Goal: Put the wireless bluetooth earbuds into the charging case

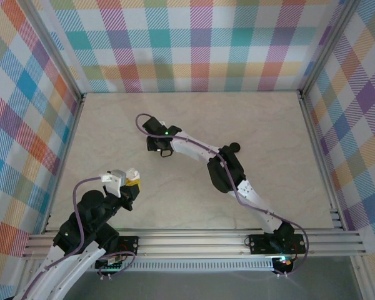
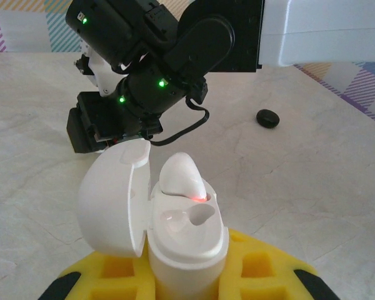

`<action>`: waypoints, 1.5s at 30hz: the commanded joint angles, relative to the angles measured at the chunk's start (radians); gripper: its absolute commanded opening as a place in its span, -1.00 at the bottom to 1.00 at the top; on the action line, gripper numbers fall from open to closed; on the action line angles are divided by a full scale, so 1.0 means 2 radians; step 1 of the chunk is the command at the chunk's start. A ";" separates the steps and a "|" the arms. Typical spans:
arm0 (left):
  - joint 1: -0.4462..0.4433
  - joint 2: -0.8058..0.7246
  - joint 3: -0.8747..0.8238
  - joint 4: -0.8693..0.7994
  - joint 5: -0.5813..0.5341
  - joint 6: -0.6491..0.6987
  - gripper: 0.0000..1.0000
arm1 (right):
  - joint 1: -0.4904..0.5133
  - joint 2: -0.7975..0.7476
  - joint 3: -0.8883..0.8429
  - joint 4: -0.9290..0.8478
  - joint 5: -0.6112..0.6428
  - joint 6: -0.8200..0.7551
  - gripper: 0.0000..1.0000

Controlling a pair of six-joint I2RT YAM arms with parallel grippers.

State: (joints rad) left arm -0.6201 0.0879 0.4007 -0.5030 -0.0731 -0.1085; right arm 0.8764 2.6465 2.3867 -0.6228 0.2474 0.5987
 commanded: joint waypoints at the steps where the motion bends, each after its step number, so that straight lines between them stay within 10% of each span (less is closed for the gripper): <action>1: 0.001 -0.013 0.006 -0.004 -0.006 0.001 -1.00 | 0.000 0.007 0.022 -0.027 0.001 0.028 -0.01; 21: 0.001 -0.018 0.010 -0.006 0.006 -0.014 -1.00 | -0.004 -0.054 -0.072 -0.050 -0.053 -0.105 -0.63; 34: 0.001 -0.015 -0.005 0.010 0.053 -0.021 -1.00 | -0.021 -0.188 -0.310 -0.012 -0.219 -0.316 -0.57; 45: 0.001 -0.030 -0.032 0.038 0.054 -0.055 -1.00 | -0.023 -0.289 -0.477 -0.048 -0.203 -0.446 -0.43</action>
State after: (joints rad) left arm -0.6201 0.0494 0.3439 -0.4801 0.0261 -0.1951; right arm 0.8322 2.0922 1.4860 -0.6144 -0.1558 -0.1833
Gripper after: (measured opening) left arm 0.169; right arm 0.267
